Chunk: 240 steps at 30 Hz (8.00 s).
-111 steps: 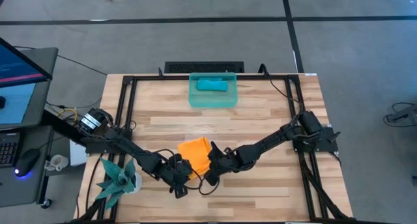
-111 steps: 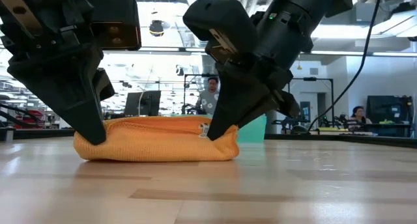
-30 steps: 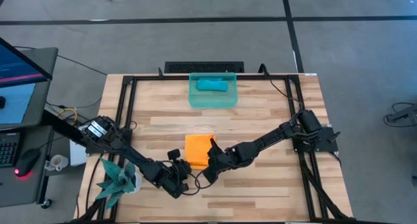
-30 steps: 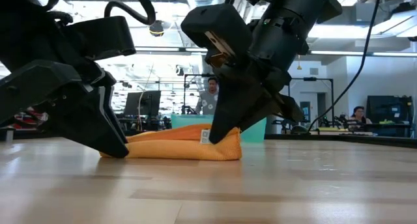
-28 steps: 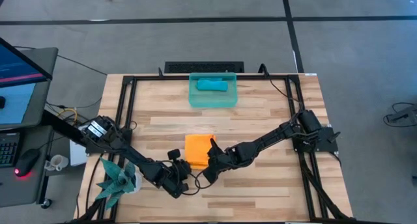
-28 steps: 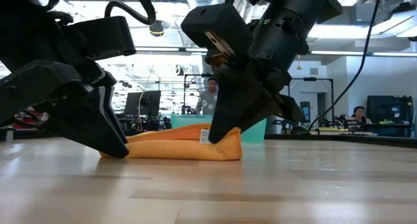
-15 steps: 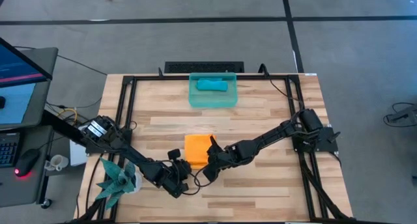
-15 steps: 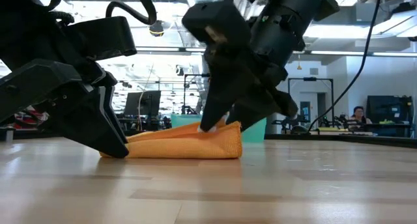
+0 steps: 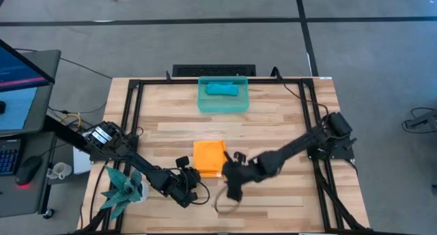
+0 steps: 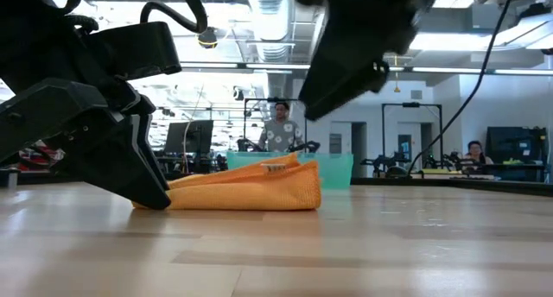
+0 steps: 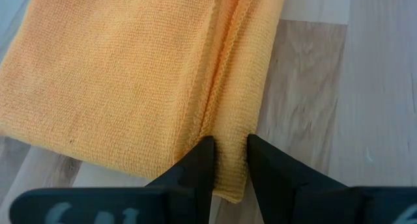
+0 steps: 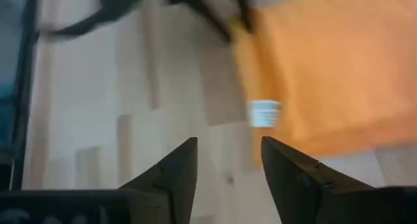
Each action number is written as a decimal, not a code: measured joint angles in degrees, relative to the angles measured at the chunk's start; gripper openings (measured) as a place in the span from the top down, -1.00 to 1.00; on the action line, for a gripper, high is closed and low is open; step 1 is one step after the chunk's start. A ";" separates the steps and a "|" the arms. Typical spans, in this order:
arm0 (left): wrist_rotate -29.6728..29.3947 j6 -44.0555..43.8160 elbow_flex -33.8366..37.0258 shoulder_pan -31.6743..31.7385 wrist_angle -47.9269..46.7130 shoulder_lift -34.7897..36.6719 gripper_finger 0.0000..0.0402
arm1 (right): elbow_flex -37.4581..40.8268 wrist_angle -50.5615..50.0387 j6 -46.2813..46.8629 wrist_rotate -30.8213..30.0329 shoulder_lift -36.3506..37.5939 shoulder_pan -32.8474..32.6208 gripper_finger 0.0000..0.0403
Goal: Roll microfiber towels into tight, uniform cylinder then place into a basket
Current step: Roll the orange microfiber cloth
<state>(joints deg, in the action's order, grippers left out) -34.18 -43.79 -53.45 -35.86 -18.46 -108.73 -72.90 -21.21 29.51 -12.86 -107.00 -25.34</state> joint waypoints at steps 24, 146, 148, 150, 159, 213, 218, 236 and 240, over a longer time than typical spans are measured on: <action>0.07 1.09 -0.07 -0.07 -0.04 0.00 0.57 | 0.02 8.96 -33.02 -9.77 -10.44 -2.92 0.12; 0.77 26.51 2.82 -3.37 4.22 7.30 0.57 | 0.04 16.83 2.15 18.77 -14.15 5.14 0.94; 2.96 26.55 2.82 -2.39 4.24 7.30 0.57 | 0.04 16.83 2.14 18.77 -14.14 5.14 0.94; 4.62 26.52 2.79 -1.47 4.13 7.30 0.57 | 0.04 16.83 2.13 18.80 -14.16 5.12 0.94; 9.57 25.53 2.60 2.18 1.64 7.50 0.57 | 0.00 17.04 0.60 18.59 -14.18 4.48 0.94; 7.09 19.16 -4.46 -0.68 6.55 -0.16 0.57 | 0.03 15.36 5.65 23.53 -13.25 -0.47 0.94; 6.28 17.62 -4.57 -1.12 6.14 -0.70 0.57 | 0.11 13.62 5.65 24.30 -12.41 0.09 0.94; -2.76 24.81 -4.40 -8.86 6.85 9.23 0.57 | 0.02 10.54 8.62 24.14 -11.67 1.87 0.94; 1.83 24.00 -4.36 -9.19 8.34 8.47 0.57 | 0.02 10.60 8.62 23.90 -11.67 2.14 0.94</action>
<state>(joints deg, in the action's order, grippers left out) -32.35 -19.79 -57.82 -45.05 -10.12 -100.26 -72.88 -10.61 38.13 11.03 -118.67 -23.20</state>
